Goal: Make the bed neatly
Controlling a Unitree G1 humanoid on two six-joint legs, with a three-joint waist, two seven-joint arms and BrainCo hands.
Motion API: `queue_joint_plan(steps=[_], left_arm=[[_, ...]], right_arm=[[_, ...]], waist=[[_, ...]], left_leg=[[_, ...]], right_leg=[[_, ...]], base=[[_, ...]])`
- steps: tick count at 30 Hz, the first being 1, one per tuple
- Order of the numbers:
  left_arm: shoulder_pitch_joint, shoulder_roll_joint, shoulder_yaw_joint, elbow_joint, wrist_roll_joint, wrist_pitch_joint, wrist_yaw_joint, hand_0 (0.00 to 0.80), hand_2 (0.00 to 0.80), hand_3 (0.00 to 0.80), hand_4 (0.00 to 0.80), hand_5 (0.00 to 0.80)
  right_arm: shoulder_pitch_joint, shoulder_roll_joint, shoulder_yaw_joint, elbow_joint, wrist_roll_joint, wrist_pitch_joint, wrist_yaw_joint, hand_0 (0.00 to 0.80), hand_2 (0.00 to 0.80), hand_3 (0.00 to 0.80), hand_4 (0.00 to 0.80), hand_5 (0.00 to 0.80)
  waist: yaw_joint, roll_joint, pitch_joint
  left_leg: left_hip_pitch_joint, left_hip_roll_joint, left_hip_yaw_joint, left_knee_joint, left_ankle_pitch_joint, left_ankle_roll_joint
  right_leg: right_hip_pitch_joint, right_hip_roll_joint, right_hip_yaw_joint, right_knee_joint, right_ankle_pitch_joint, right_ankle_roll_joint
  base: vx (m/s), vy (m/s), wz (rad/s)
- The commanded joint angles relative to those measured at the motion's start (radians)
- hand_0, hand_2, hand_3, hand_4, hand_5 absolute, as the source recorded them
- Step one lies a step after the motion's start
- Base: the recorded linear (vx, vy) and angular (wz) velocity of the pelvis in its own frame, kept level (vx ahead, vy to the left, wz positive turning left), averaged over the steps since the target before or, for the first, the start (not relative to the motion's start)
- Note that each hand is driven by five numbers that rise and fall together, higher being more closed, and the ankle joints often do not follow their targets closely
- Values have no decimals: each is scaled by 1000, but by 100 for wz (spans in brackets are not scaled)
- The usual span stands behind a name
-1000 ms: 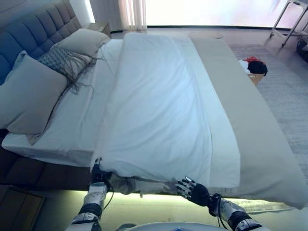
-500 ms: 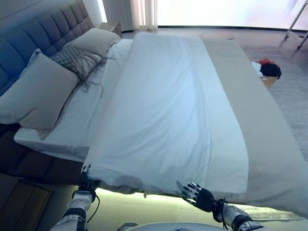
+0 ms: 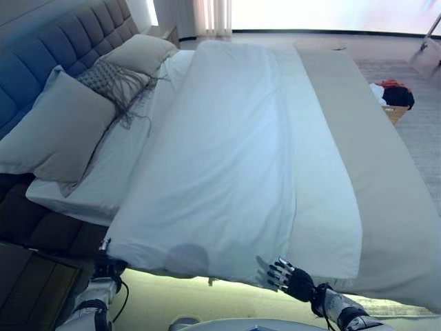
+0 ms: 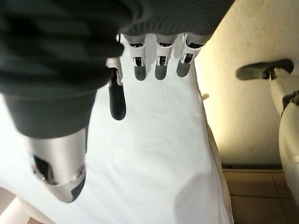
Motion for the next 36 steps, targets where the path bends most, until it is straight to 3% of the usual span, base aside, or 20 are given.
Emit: queue_joint_plan(steps=[1,12,21,25,31,32,33,34,35,36], left_arm=[[243,297,167,97,-56,-97,-3,800,800,800,800,800],[183,295,134,91,-139,-131,93,800,800,800,800,800],[177,255,95,121,-93,-125,43,800,800,800,800,800],[128,206,33,68,-99,-134,58,800,800,800,800,800],[59,208,-29,28,-127,-127,70,800,800,800,800,800],[52,204,-38,20,-140,-134,82,791,791,791,791,791],[46,200,-44,12,-147,-137,91,618,618,618,618,618],[41,196,-49,7,-154,-139,96,590,590,590,590,590],[35,192,-54,1,-160,-142,99,634,634,634,634,634],[29,185,-60,-11,-169,-150,105,800,800,800,800,800]], right_arm=[[-15,-11,-43,32,0,-30,30,0,0,0,0,0],[-58,3,-22,2,51,-49,30,0,0,0,0,0],[-86,-3,-27,-11,49,-30,20,0,0,0,0,0],[-113,-11,-19,-20,61,-39,18,0,0,0,0,0],[-173,-3,-2,-53,108,-43,-15,0,0,0,0,0],[-182,-5,-2,-60,111,-39,-15,0,0,0,0,0],[-192,-9,-3,-70,111,-35,-18,0,0,0,0,0],[-199,-12,-6,-79,106,-29,-20,0,0,0,0,0],[-205,-17,-7,-88,104,-21,-23,0,0,0,0,0],[-211,-23,-8,-103,102,-12,-29,0,0,0,0,0]], waist=[[173,-31,63],[201,-93,151],[201,-103,165],[199,-105,213],[193,-122,309],[192,-123,324],[188,-125,335],[184,-126,343],[181,-127,351],[176,-128,360]], left_leg=[[-124,-29,-23,-65,157,19],[-171,-35,-51,-60,159,29],[-172,-40,-55,-43,147,34],[-214,-41,-48,39,128,33],[-278,-32,-26,209,64,34],[-283,-29,-16,236,44,33],[-291,-28,-8,255,36,34],[-298,-27,-2,270,29,34],[-304,-26,2,286,22,34],[-314,-26,6,309,14,35]], right_leg=[[11,-77,-39,63,-22,52],[-31,-70,-41,77,-18,48],[-23,-69,-36,87,-26,43],[-51,-82,-41,153,-41,29],[-98,-105,-30,282,-67,11],[-99,-106,-22,296,-78,11],[-104,-107,-17,304,-81,10],[-109,-109,-12,311,-84,10],[-115,-111,-8,322,-87,9],[-123,-114,-5,336,-92,9]], base=[[-171,50,17],[-105,-20,14],[-29,4,10],[-124,14,15],[-102,-46,19],[-100,8,13],[-107,28,6],[-112,55,-4],[-112,73,-4],[-108,84,-2]])
